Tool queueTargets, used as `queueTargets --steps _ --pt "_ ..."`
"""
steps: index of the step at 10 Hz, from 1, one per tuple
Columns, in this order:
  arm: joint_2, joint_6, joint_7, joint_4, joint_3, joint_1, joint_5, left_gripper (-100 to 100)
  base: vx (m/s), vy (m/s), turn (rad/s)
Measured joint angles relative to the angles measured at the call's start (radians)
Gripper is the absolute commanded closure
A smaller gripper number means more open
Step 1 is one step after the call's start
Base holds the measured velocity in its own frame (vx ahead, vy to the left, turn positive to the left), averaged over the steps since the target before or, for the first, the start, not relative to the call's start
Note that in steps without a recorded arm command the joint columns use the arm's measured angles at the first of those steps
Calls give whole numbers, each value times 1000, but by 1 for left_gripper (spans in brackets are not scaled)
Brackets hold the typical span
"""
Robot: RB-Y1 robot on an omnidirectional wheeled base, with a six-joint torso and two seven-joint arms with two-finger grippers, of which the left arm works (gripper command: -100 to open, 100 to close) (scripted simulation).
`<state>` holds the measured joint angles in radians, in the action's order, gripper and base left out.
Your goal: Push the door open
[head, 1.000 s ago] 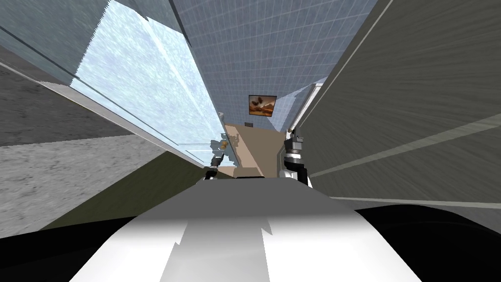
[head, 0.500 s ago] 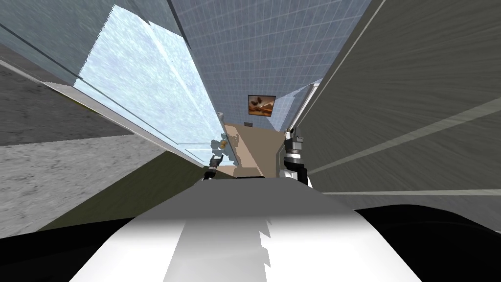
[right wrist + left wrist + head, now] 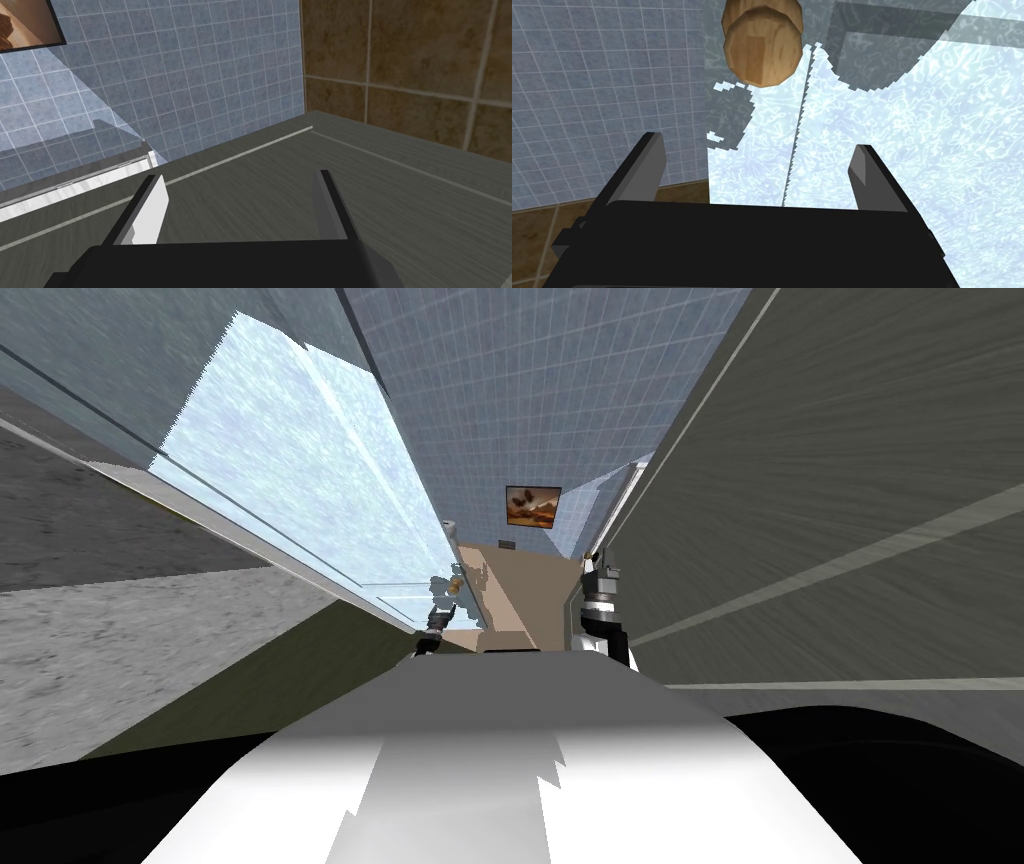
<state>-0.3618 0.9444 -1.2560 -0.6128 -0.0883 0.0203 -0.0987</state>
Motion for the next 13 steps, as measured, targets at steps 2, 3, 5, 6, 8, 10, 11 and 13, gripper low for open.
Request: queueTargets --steps 2,3,5,6,8,10,11,13 --pt "4 -2 -5 4 4 5 -2 -100 186 3 -35" --pt "6 -3 -8 7 7 9 -4 -100 218 20 -37" --pt "10 -7 -14 10 11 13 -6 -100 218 30 -28" --pt "12 -9 -17 10 14 15 -7 -100 94 15 -7" --pt "15 -9 -17 9 12 16 -6 100 -24 -8 -8" --pt "13 -11 -17 11 12 16 -6 100 -22 -1 4" --pt "13 -12 -17 12 12 15 -6 100 -9 0 3" --pt "14 -12 -17 13 11 13 -6 100 8 2 -3"
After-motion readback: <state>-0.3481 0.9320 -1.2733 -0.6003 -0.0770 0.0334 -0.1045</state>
